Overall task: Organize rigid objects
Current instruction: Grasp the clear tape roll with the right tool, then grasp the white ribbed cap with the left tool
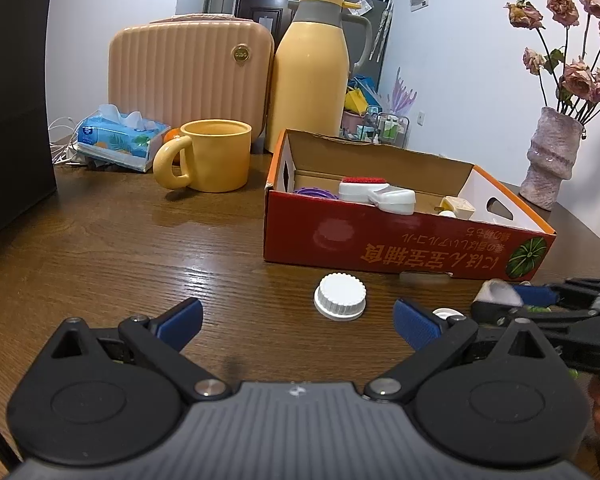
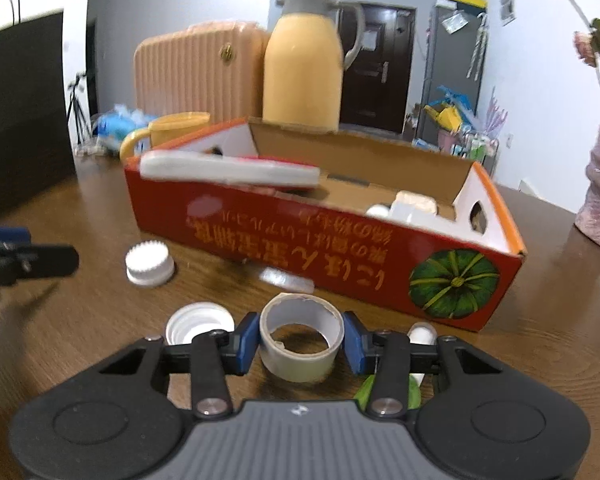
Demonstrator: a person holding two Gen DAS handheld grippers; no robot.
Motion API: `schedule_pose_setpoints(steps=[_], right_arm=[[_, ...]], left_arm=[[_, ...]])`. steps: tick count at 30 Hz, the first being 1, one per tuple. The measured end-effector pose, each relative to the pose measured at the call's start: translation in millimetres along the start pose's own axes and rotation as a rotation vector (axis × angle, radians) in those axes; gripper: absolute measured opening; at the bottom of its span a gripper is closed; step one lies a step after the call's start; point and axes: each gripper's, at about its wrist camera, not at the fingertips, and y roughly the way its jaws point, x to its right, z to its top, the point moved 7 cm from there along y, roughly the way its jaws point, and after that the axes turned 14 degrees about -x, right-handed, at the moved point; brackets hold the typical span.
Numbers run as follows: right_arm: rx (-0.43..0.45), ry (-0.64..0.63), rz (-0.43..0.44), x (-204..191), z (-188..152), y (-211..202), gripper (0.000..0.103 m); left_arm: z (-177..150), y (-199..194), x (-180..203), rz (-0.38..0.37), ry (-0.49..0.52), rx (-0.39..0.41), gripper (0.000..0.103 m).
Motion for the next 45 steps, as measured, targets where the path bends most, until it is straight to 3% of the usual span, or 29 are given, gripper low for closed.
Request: schedule_pose_setpoints(steps=[5,12,30,45], right_arm=[[0.097,0.066,0.0,11.4,1.3,-23.6,0.043],[0.15,0.156,-0.018,33.3,-3.0,-35.8,0.043],[0.167,0.22,-0.043,50.6,-11.2,-40.4,0.043],[0.166,0.247,-0.079,57.1,-13.2,-41.7,0.043]], left_arm=[[-0.1,1.4,0.1,0.004,0.0,-0.004,0.103],[-1.0,4.5,0.9,0.013,0.002,-0.015,0.103],[1.5,16.8,2.9,0.054,0.007,-0.045,0.103],[17.3,55.0,16.9,0.096,0.021,-0.11,0.103]])
